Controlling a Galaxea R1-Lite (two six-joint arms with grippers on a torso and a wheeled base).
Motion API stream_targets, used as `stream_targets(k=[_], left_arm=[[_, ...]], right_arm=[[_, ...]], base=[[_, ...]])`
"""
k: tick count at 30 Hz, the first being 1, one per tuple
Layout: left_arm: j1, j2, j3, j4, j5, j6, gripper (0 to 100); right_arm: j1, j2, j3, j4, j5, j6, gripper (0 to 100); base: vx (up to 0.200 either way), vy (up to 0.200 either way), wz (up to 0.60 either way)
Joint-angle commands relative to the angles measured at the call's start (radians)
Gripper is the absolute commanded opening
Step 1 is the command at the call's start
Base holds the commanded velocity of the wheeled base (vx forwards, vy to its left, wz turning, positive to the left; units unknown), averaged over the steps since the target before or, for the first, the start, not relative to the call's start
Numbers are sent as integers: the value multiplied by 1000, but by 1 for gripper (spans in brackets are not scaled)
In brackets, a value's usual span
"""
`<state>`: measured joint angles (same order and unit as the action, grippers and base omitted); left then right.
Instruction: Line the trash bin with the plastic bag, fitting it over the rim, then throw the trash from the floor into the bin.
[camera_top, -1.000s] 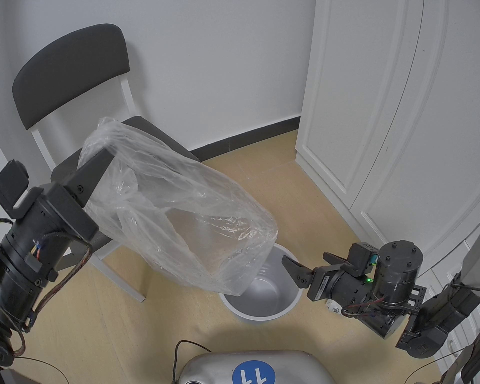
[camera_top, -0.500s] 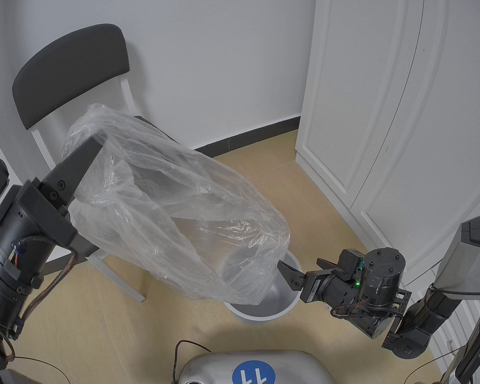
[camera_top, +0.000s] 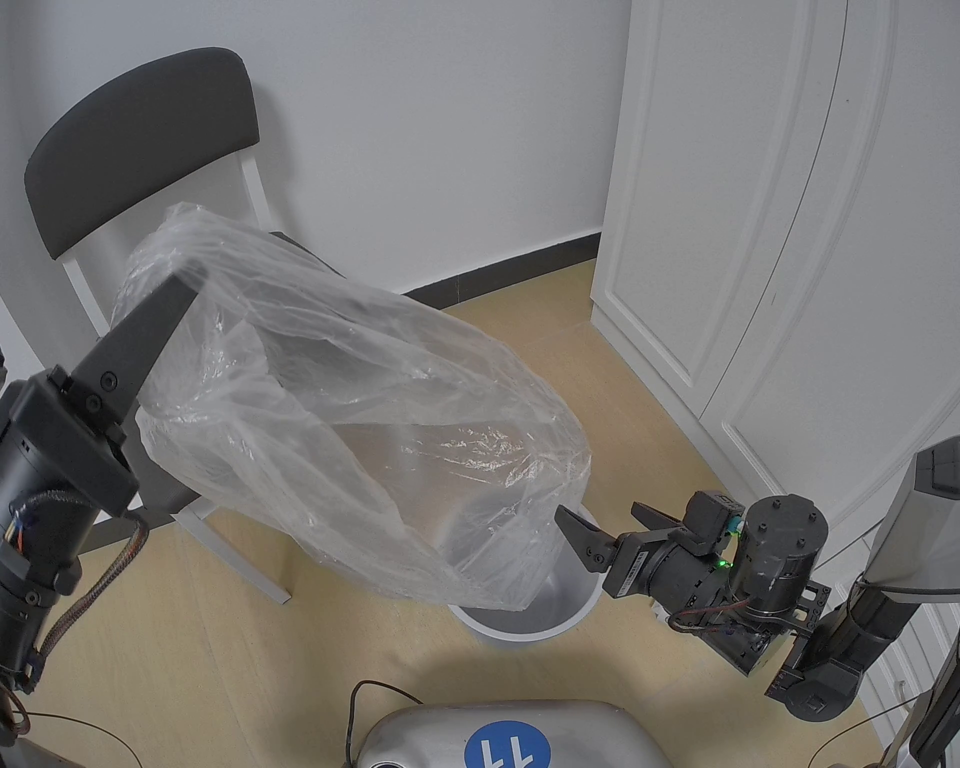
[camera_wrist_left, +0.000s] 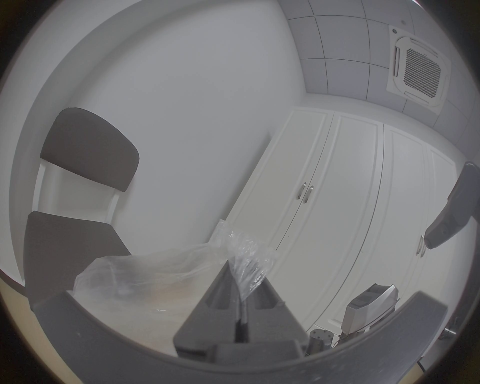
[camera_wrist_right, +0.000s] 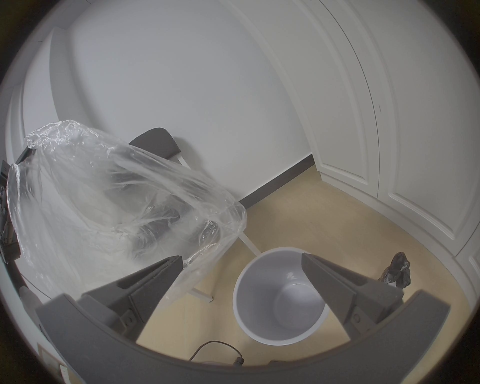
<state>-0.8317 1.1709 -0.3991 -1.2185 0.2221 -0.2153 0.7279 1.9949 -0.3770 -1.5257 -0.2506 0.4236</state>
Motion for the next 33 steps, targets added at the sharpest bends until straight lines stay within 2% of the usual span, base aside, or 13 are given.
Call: stream_targets(k=[1,20,33], left_arm=[[-7,0,2,-1,0,-1,0],[-41,3,46,-81,-40,-3,0],[-43,4,46,-95,-40,-3,0]], right_arm=[[1,1,0,-1,1,0,100],[-21,5,-10,-45,2,-2,100],[-28,-74,-16,-45,1,-11,100]], base=[[0,0,0],[0,0,0],[0,0,0]])
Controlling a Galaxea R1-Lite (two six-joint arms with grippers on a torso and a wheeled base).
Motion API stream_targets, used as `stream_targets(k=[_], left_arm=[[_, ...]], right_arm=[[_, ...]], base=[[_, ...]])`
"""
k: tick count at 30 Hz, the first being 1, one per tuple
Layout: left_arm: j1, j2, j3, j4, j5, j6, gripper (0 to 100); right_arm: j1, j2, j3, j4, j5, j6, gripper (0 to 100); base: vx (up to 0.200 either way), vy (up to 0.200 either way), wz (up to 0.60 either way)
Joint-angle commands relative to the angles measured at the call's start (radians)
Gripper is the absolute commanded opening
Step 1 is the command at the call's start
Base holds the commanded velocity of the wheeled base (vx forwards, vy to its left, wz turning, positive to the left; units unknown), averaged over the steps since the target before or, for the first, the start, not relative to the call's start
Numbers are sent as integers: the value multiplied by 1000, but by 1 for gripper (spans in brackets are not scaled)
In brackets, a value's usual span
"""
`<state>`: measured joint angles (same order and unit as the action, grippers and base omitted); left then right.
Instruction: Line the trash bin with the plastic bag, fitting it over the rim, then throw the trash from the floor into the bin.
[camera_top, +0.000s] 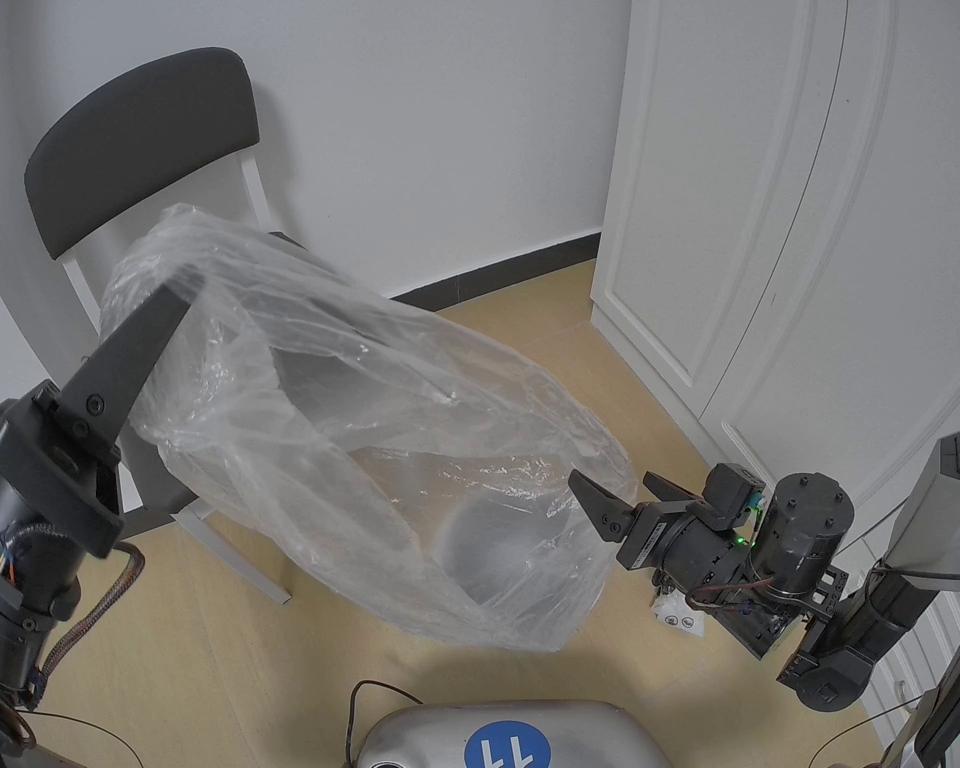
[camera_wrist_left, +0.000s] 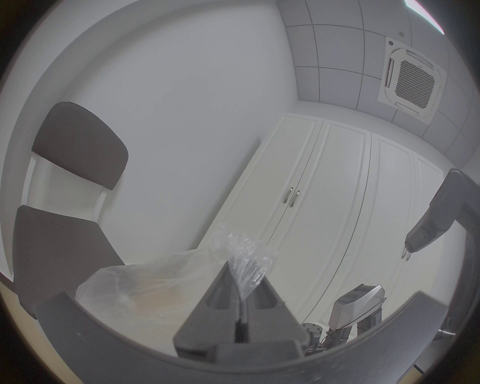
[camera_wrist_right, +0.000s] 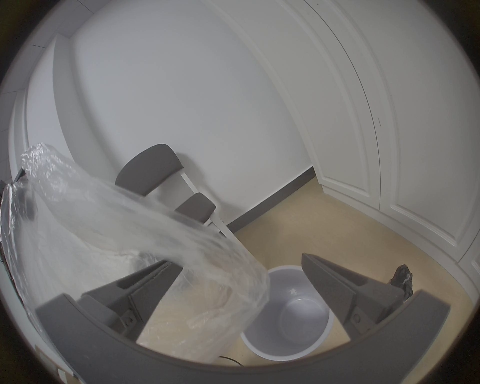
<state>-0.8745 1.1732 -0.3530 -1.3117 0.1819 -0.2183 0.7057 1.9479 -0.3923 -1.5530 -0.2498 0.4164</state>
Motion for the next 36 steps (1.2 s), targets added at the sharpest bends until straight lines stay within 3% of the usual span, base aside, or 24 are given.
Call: stream_targets(k=[1,20,21,31,36], left_arm=[[0,2,0,-1,1,-1,0],[-23,13,8,-54,-1,-6,0],[-24,13,9,-54,-1,-6,0],[-18,20,19,-35,-2,-7,0],[6,28,22,91,-1,-7,0]], right_arm=[[-8,-21,0,-18,0,-4,100],[-9,71,-5,-18,1,4,100],[-9,71,-6,-18,1,4,0],[-49,62,-45,-18,-11,-1,0],[-112,-21,-65,-18,-9,-25,0]], base=[[0,0,0],[0,0,0],[0,0,0],[0,0,0],[0,0,0]])
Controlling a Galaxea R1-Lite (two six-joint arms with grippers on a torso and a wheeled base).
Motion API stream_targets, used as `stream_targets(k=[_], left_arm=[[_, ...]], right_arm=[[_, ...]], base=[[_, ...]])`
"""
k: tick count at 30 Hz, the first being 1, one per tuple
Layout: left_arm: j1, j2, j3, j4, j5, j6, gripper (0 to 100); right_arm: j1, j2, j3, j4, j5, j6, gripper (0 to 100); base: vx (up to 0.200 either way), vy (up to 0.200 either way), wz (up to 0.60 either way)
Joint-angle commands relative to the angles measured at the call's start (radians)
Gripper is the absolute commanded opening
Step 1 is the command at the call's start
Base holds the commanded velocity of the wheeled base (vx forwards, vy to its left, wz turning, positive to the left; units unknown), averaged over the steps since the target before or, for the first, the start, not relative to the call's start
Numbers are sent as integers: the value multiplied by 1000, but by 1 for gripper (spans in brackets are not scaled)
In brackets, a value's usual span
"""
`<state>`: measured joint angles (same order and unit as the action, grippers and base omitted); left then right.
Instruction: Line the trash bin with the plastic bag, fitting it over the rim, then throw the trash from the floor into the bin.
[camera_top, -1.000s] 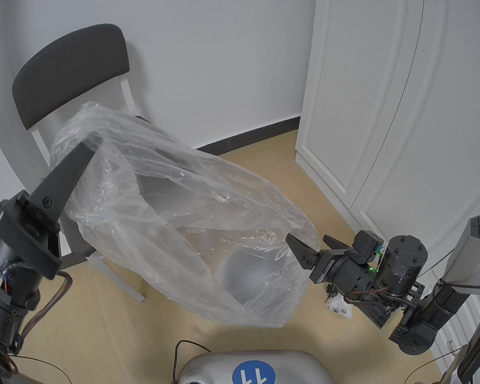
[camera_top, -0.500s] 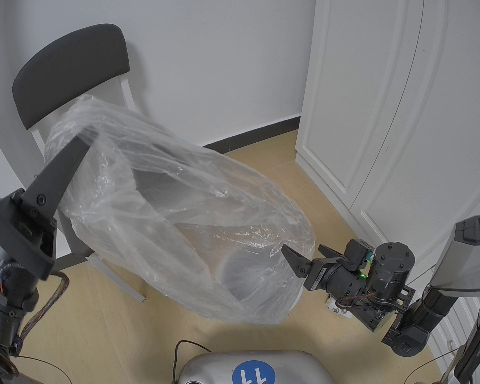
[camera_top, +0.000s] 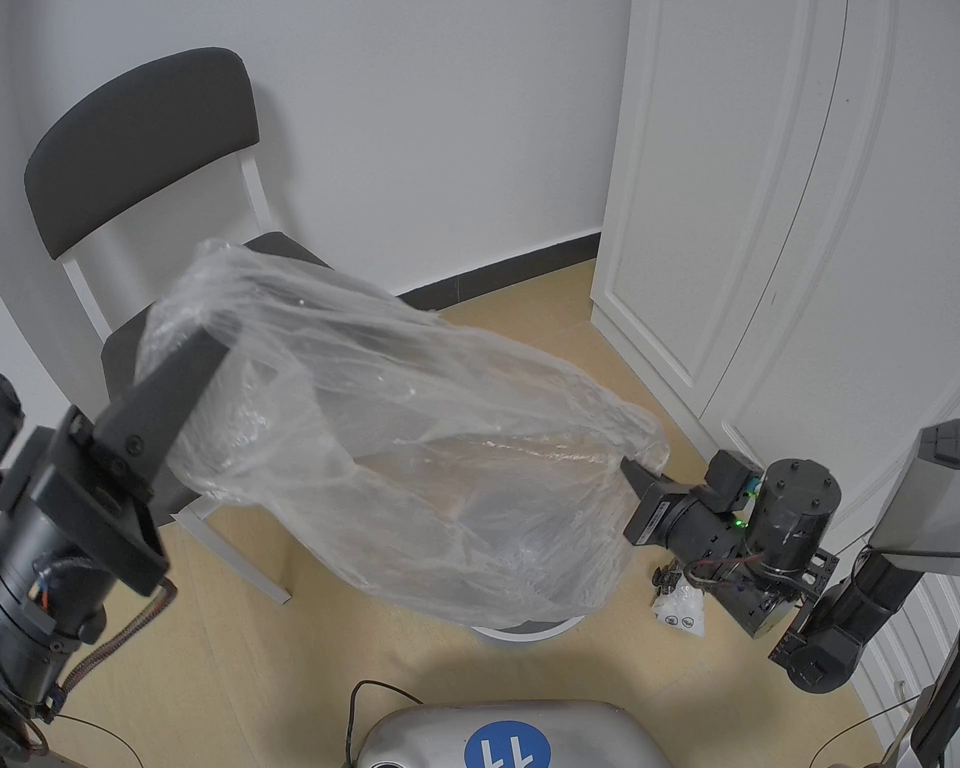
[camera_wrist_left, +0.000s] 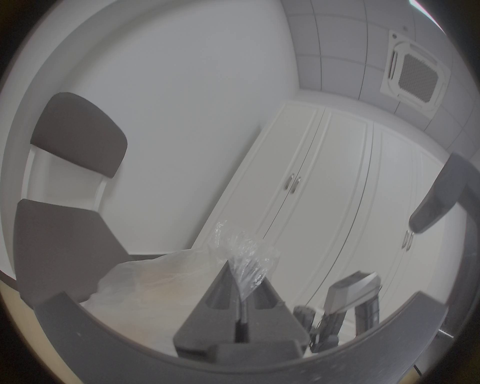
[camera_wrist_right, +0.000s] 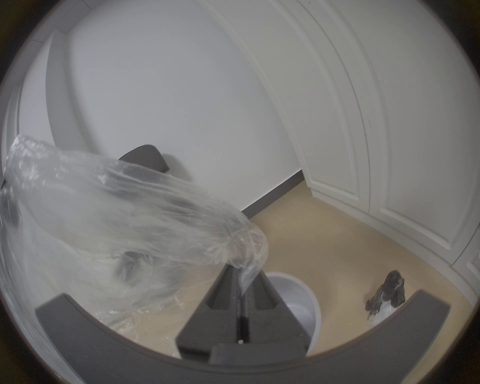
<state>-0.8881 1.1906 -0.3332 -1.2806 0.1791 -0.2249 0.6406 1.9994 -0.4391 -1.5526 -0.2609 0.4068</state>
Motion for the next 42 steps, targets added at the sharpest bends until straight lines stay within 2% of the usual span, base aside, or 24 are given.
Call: stream_targets(k=[1,5,6,8,9,11,13,17,21,37,42], left_arm=[[38,7,-1,136,2,-2,0],[95,-3,-20,346,0,-2,0],[110,-5,-30,420,2,-2,0],[124,-5,-41,492,2,-1,0],[141,-3,-50,566,2,-1,0],[150,-2,-55,600,3,1,0],[182,7,-67,698,5,7,0],[238,21,-102,843,10,16,0],[279,21,-109,899,13,53,0],[365,24,-109,893,3,78,0],[360,26,-109,888,-18,78,0]], right_arm=[[-67,-128,-21,-9,5,-22,0],[-110,-289,-55,203,9,-23,0],[-124,-355,-79,319,11,-19,0],[-139,-415,-110,442,11,-13,0],[-147,-475,-128,568,11,-11,0],[-148,-495,-133,615,11,-11,0],[-151,-530,-142,710,11,-14,0],[-171,-550,-142,772,12,-25,0],[-187,-557,-139,802,12,-46,0],[-210,-591,-89,855,14,-144,0],[-202,-590,-84,841,25,-149,0]], base=[[0,0,0],[0,0,0],[0,0,0],[0,0,0],[0,0,0],[0,0,0],[0,0,0],[0,0,0],[0,0,0],[0,0,0],[0,0,0]])
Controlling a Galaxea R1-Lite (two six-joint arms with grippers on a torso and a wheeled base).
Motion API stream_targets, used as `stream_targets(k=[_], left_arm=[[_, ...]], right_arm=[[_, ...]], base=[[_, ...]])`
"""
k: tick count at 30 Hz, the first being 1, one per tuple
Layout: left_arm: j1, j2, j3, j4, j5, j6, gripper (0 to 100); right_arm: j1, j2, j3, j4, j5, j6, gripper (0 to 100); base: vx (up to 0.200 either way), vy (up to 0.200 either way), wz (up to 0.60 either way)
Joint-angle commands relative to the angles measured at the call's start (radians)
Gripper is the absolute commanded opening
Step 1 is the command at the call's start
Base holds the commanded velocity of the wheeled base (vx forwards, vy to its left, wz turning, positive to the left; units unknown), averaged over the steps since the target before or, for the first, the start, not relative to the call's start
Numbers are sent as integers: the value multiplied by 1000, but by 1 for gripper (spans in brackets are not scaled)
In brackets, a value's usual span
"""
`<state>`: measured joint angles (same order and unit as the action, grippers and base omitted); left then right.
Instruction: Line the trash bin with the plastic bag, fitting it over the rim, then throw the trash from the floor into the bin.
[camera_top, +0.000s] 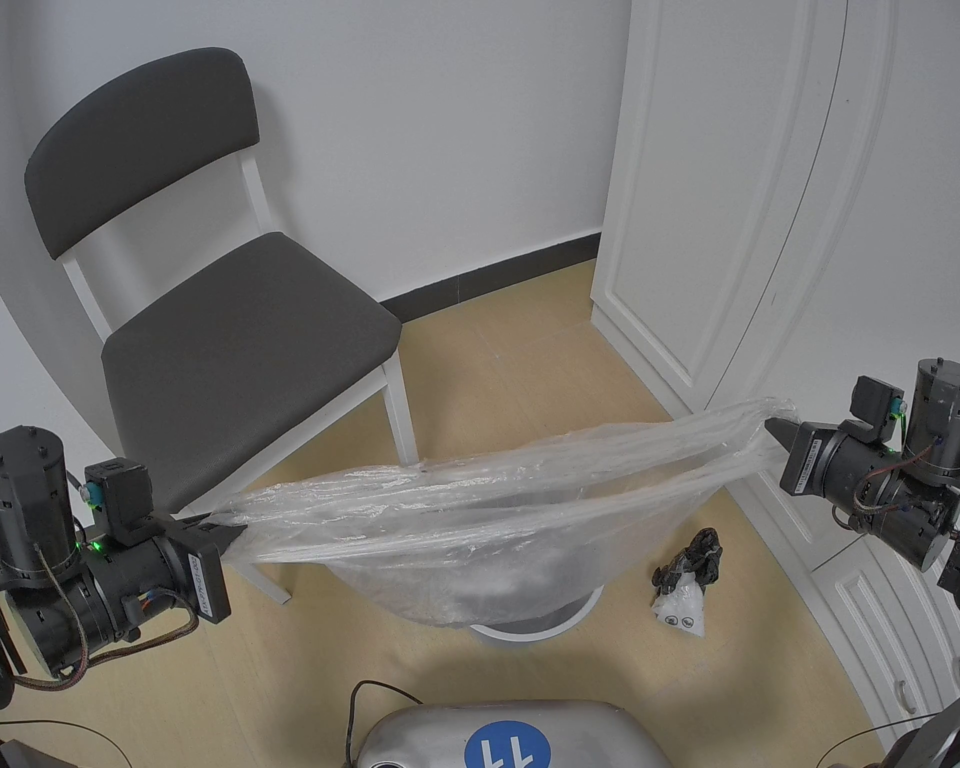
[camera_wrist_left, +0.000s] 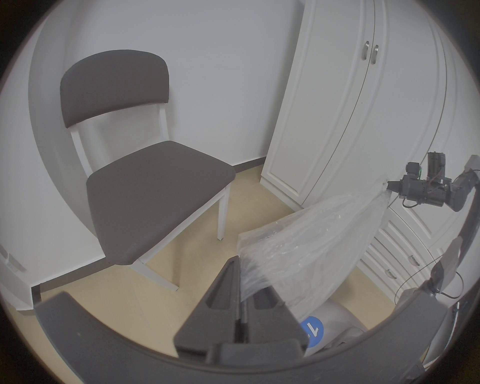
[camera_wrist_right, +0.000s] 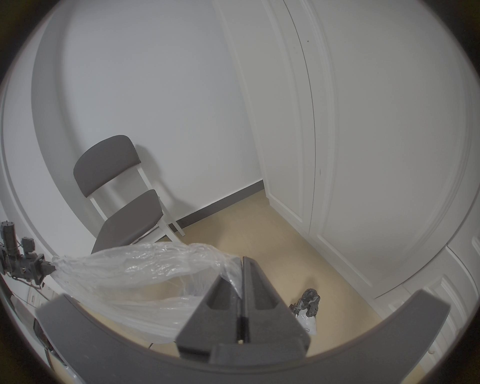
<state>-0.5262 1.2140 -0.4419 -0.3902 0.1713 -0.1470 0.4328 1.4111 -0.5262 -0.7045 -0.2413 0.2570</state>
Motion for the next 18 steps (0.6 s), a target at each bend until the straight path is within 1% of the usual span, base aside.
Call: stream_targets(k=[1,4,5,6,8,9,11,12,15,17,18], left_arm=[[-6,4,0,-4,-30,0,0],[-34,9,5,-41,-95,-8,0],[-35,12,6,-47,-99,-8,0],[-37,27,9,-75,-127,-8,0],[-38,58,-3,-119,-159,-8,0],[-38,58,-3,-119,-159,-8,0],[-54,91,-15,-179,-200,-8,0],[-75,110,-18,-202,-216,-9,0],[-153,148,-14,-265,-220,-14,0],[-201,159,-3,-299,-222,-28,0],[-230,160,3,-312,-222,-49,0]], right_arm=[[9,-4,3,-7,17,1,0],[26,-11,8,-9,73,2,0],[27,-11,8,-9,77,2,0],[35,-4,5,-9,109,1,0],[46,12,-8,-12,138,-2,0],[46,12,-8,-12,138,-2,0],[61,40,-35,-24,154,-2,0],[72,48,-35,-36,155,-1,0],[116,54,-23,-84,155,2,0],[135,54,-14,-115,155,8,0],[142,52,-9,-128,155,10,0]], base=[[0,0,0],[0,0,0],[0,0,0],[0,0,0],[0,0,0],[0,0,0],[0,0,0],[0,0,0],[0,0,0],[0,0,0],[0,0,0]])
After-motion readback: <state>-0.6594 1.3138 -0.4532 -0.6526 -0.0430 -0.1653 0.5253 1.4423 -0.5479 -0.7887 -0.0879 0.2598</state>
